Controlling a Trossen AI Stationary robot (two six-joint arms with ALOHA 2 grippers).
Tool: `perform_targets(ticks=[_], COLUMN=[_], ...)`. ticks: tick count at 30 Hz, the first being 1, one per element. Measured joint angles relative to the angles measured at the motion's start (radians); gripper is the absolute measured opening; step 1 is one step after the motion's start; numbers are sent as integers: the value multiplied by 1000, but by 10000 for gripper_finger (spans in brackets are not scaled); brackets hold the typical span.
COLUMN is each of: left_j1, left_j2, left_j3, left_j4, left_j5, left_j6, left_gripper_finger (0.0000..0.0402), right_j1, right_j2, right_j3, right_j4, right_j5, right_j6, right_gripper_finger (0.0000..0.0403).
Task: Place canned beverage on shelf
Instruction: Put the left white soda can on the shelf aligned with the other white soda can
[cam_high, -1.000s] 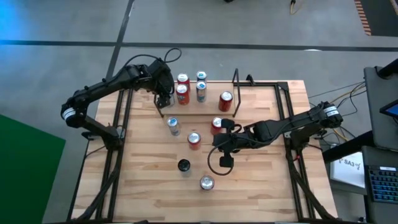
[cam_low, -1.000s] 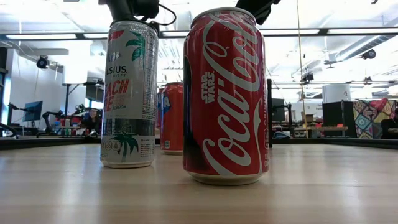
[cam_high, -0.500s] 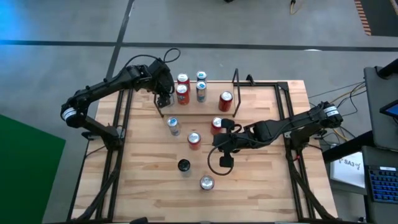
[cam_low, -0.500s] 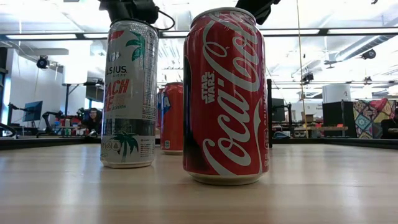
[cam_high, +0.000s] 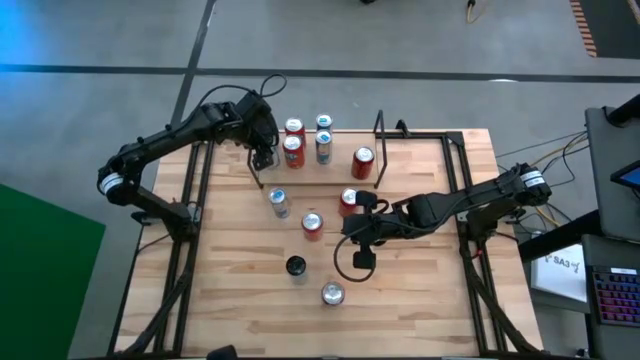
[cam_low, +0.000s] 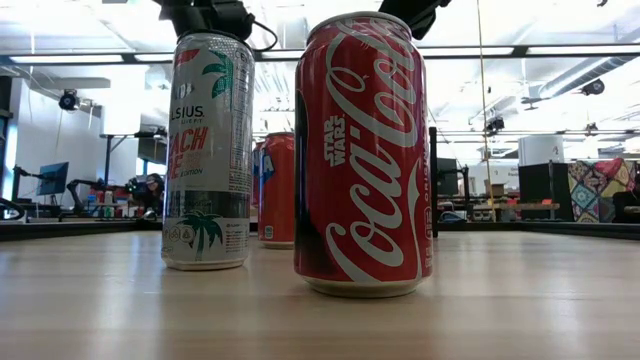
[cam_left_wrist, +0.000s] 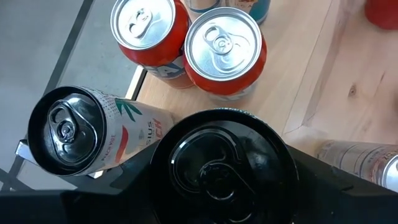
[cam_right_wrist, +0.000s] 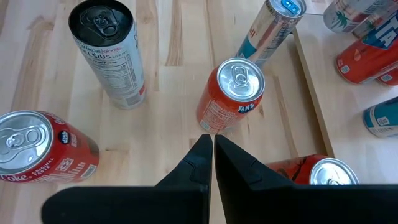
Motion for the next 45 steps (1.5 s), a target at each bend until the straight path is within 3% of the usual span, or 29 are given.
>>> perform_targets(ticks=[14, 45], left_j1=[11, 19], left_j2=[0, -1], left_j3=[-75, -76], left_j4=[54, 76], left_j5=[2, 1], left_j6=[5, 5], left_gripper_finger=[252, 253], right_j1=[0, 0], right_j2=[0, 0], right_j3=[0, 0], right_j4=[0, 0], right_j5=[0, 0], right_j6=[0, 0], right_gripper_finger=[9, 9])
